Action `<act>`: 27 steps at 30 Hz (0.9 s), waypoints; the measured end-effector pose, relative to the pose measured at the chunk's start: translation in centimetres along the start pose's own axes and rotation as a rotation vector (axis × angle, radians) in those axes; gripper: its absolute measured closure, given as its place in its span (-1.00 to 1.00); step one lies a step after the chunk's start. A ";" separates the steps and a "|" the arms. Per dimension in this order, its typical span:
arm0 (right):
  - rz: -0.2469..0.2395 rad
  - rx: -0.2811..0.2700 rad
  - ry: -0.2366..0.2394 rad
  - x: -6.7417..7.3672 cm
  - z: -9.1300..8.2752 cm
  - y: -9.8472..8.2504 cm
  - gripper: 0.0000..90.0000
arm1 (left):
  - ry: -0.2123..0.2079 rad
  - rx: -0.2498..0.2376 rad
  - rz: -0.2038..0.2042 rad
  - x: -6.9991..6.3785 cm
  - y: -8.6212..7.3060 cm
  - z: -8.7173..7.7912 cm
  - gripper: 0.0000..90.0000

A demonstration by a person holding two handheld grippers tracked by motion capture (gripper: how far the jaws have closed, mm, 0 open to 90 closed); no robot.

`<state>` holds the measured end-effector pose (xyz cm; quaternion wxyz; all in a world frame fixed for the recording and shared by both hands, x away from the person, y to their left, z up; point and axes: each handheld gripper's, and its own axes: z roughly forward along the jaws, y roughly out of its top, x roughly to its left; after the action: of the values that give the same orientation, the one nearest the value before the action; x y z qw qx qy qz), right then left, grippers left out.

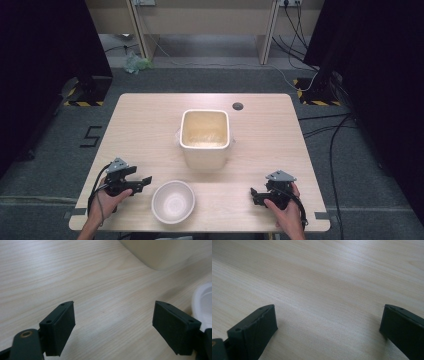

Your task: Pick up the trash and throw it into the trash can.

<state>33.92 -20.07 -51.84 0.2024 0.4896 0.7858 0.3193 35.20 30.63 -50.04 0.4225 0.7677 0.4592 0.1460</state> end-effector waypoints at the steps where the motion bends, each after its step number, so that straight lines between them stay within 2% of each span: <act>1: 0.000 0.000 0.000 0.0 0.0 0.0 -0.98 | -0.005 -0.003 0.002 -0.1 0.1 -0.1 -0.61; 10: 0.002 0.001 0.001 0.0 0.0 0.0 -0.98 | -0.063 -0.025 0.008 -1.6 0.8 -1.0 -0.61; 11: 0.002 0.001 0.001 0.0 0.0 0.0 -0.98 | -0.080 -0.029 0.010 -2.0 0.9 -1.1 -0.61; 15: 0.002 0.001 0.001 0.0 0.0 0.0 -0.98 | -0.109 -0.031 0.015 -2.6 1.1 -1.2 -0.61; 20: 0.000 0.001 0.001 0.0 0.0 0.0 -0.98 | -0.150 -0.008 0.033 -3.8 1.2 -0.9 -0.57; 22: 0.002 0.001 0.002 0.0 0.0 0.0 -0.99 | -0.173 0.009 0.045 -4.2 1.0 -0.6 -0.46; 23: -0.001 0.001 0.001 0.0 0.0 0.0 -0.99 | -0.177 0.013 0.050 -4.4 0.9 -0.4 -0.32; 27: -0.001 0.001 0.001 0.0 0.0 0.0 -0.99 | -0.196 0.061 0.060 -4.8 0.5 0.5 -0.24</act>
<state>33.94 -20.07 -51.83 0.2019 0.4889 0.7864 0.3191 33.24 26.29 -49.17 0.4371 0.8042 0.3967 0.0688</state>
